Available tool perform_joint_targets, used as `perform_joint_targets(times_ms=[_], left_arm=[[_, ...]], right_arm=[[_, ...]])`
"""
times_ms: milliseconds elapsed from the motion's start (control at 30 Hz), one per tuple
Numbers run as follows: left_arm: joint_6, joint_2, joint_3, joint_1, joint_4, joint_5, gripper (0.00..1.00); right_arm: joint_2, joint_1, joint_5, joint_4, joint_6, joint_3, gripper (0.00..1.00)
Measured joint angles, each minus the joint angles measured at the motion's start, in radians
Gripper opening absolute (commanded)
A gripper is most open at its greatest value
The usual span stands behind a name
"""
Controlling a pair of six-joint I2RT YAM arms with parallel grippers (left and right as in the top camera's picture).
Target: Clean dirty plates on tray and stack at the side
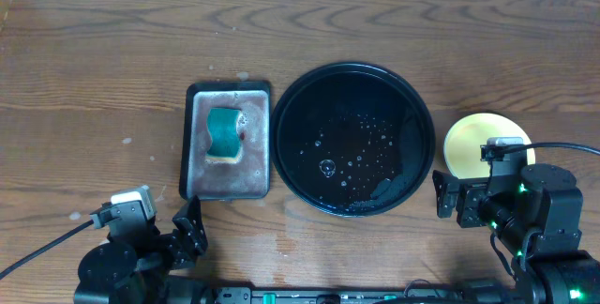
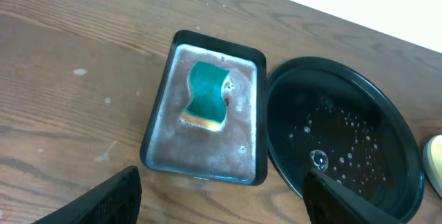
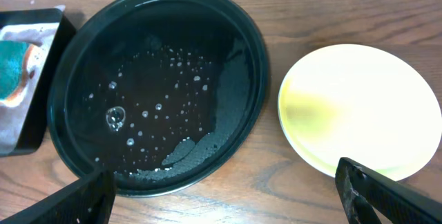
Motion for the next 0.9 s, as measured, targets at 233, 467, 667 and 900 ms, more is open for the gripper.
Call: perform_joint_targets(times_ms=[233,467,667,900], left_arm=[[0.000,0.000,0.000,0.000,-0.005,0.000,0.76],[0.000,0.000,0.000,0.000,-0.010,0.000,0.76],[0.000,0.000,-0.002,0.000,-0.010,-0.003,0.76],[0.000,0.000,-0.002,0.000,-0.010,-0.003,0.76]], right_arm=[[-0.049,0.000,0.008,0.082,-0.047,-0.011,0.99],[-0.229,0.000,0.011,0.343,-0.097,-0.136,0.99],[-0.405,0.003,0.011,0.625,-0.098,-0.352,0.99],[-0.564,0.012,0.012,0.880,-0.098,-0.590,0.99]])
